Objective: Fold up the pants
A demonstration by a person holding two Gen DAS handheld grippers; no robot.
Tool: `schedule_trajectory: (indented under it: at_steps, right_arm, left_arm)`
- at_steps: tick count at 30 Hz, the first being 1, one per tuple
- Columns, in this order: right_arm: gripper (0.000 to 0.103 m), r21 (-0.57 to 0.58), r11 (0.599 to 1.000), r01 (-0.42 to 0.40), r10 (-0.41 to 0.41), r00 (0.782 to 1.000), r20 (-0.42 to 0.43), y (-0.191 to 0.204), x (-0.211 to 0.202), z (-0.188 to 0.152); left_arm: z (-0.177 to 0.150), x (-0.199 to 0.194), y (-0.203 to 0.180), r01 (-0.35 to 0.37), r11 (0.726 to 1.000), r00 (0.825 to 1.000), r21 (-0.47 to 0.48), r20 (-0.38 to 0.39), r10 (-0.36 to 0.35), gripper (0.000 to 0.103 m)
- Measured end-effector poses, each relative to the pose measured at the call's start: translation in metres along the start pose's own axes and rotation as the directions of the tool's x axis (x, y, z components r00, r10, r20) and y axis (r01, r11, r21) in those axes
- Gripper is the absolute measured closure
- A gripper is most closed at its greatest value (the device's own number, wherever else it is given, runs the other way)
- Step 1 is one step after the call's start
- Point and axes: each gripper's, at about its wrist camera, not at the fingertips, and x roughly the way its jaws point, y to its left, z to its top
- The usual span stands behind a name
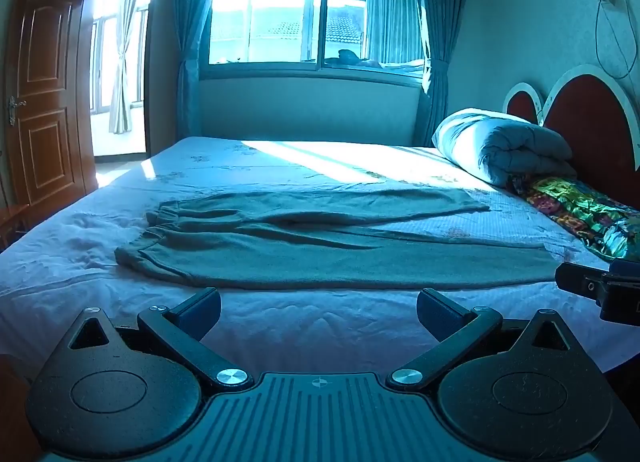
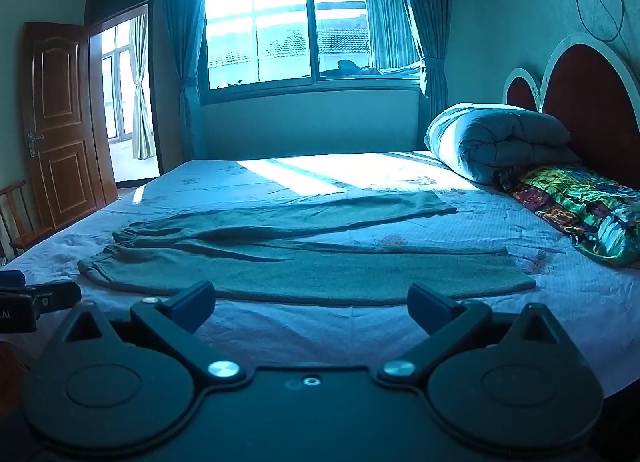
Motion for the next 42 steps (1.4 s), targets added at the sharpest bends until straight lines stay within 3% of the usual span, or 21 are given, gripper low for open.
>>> schedule_trajectory:
  at_steps: [42]
  right_arm:
    - [0.006,-0.003,1.0,-0.002,0.002,1.0,-0.011,0.0006,0.0026,0.0008]
  left_arm:
    - [0.0002,0.0054,0.0006,0.006,1.0,1.0,0.003,-0.011,-0.006,0.0]
